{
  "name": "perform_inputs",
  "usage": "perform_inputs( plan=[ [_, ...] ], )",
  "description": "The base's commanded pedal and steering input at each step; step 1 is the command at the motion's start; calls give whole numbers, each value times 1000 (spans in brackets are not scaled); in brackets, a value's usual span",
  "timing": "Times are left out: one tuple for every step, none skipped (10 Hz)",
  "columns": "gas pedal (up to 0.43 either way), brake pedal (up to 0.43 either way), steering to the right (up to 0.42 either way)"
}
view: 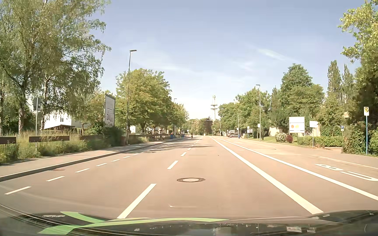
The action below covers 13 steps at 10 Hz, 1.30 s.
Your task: Follow the waypoints while adhering to traffic rules and regulations
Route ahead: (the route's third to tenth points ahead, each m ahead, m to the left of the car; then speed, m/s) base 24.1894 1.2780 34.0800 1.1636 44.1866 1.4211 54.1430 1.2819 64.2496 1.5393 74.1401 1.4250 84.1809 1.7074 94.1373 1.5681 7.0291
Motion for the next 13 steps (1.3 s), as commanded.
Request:
perform_inputs(
  plan=[
    [87, 0, 2],
    [87, 0, 2],
    [87, 0, 1],
    [87, 0, 0],
    [87, 0, 0],
    [87, 0, 0],
    [87, 0, 0],
    [87, 0, 0],
    [98, 0, 0],
    [98, 0, 0],
    [98, 0, 0],
    [98, 0, 0],
    [98, 0, 0]
  ],
)
